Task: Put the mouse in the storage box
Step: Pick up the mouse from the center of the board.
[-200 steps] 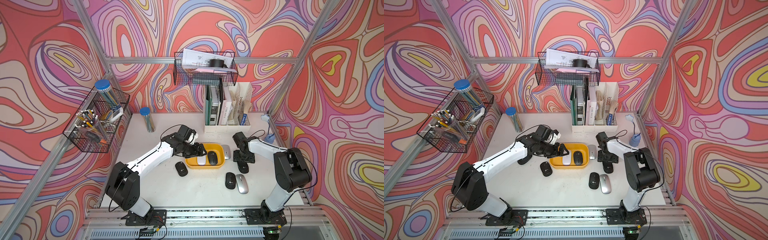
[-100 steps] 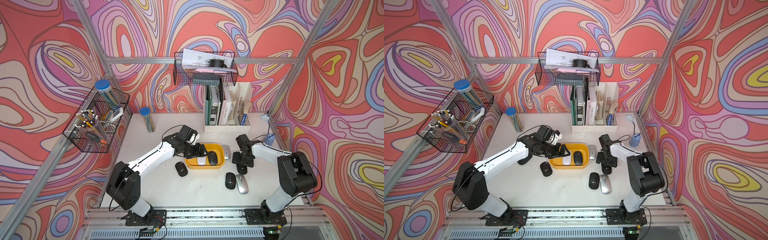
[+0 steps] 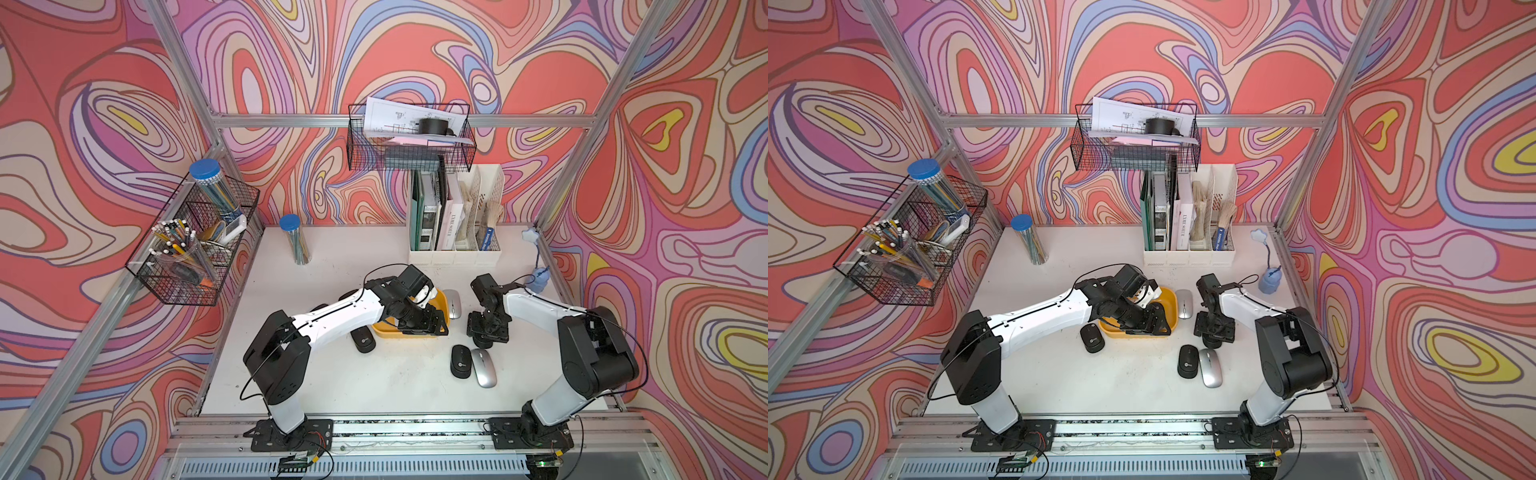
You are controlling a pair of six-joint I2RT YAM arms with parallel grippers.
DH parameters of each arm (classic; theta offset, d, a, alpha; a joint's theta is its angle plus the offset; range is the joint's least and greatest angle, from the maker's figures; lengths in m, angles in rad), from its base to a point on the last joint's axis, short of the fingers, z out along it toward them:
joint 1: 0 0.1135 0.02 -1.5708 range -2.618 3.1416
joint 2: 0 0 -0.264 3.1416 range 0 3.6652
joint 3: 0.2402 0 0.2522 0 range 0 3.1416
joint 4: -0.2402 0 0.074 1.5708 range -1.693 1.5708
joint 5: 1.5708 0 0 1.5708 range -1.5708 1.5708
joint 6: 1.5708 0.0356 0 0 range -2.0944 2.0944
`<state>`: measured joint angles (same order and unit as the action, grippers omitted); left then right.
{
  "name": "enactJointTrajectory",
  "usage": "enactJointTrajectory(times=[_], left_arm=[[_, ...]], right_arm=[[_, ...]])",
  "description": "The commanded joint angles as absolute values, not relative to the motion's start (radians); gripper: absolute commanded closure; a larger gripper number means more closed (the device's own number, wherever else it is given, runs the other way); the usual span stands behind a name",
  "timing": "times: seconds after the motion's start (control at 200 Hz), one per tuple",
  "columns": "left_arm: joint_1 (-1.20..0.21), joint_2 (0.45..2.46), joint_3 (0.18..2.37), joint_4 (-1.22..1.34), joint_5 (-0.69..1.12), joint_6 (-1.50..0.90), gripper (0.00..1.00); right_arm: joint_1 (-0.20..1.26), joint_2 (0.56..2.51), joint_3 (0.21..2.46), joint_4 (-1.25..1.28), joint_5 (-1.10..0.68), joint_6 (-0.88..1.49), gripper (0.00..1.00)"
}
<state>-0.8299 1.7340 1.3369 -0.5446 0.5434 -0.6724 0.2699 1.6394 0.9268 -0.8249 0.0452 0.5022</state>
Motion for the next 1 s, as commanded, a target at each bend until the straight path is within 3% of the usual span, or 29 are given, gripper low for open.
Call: enactJointTrajectory(times=[0.0,0.315,0.751,0.991], left_arm=[[-0.826,1.749,1.361,-0.542,0.545,-0.654,0.26],[-0.826,1.735,1.347,-0.555,0.521,-0.650,0.26],[-0.827,1.762,1.379,-0.566,0.465,-0.670,0.26],[-0.802,1.762,1.394,-0.569,0.427,-0.673,0.26]], right_arm=[[0.275,1.651,0.927,-0.855,0.081,0.495,0.35],[0.274,1.673,0.948,-0.788,0.071,0.447,0.63],[0.276,1.452,0.981,-0.867,0.086,0.441,0.64],[0.371,1.383,1.055,-0.921,0.037,0.470,0.64]])
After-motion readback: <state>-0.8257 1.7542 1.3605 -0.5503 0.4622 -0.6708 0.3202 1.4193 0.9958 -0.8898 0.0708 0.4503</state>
